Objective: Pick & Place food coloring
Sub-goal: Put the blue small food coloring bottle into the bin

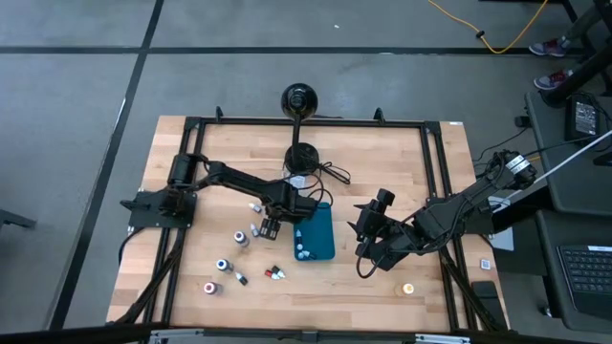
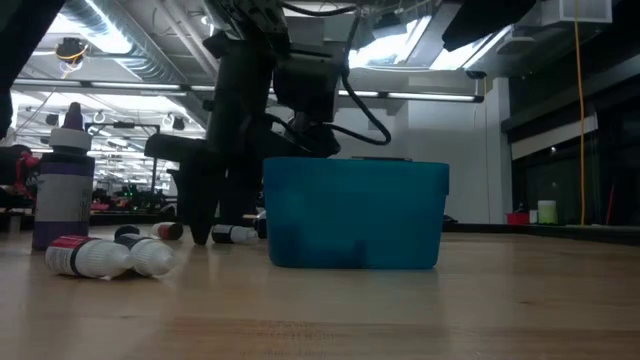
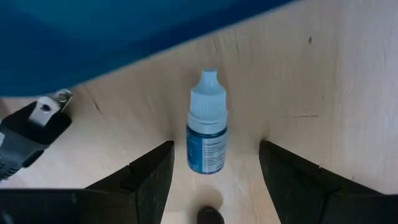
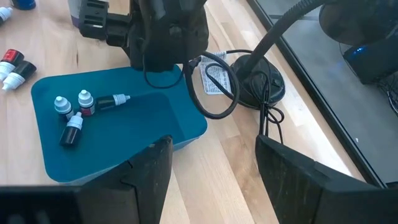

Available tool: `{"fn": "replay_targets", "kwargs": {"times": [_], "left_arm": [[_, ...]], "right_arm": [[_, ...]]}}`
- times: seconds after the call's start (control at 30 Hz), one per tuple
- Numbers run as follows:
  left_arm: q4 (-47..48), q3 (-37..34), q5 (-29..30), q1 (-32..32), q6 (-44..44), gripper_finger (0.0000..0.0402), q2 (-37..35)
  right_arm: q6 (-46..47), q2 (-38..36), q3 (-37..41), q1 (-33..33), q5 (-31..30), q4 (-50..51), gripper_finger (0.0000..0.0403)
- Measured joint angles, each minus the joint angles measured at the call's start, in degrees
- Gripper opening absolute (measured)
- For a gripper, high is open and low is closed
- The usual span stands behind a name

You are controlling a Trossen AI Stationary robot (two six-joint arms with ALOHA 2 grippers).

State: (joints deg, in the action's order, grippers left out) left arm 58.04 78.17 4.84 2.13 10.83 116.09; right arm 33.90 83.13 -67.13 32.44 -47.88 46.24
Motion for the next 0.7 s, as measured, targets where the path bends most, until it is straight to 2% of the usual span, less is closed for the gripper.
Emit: {"fn": "replay_targets", "kwargs": {"times": [0.43,0.53,0.7], "left_arm": [[-0.2,0.0,-0.1,0.0,-0.4,0.0231,0.0],[-0.2,0.0,-0.2,0.0,-0.6,0.0216,0.0],[-0.1,0.0,-0.7,0.0,-1.5,0.0168,0.1]], "right_arm": [[-0.1,0.0,0.0,0.0,0.0,0.0,0.0232],[-0.1,0.0,0.0,0.0,0.0,0.0,0.0232],[-0.1,0.0,0.0,0.0,0.0,0.0,0.0232]]}}
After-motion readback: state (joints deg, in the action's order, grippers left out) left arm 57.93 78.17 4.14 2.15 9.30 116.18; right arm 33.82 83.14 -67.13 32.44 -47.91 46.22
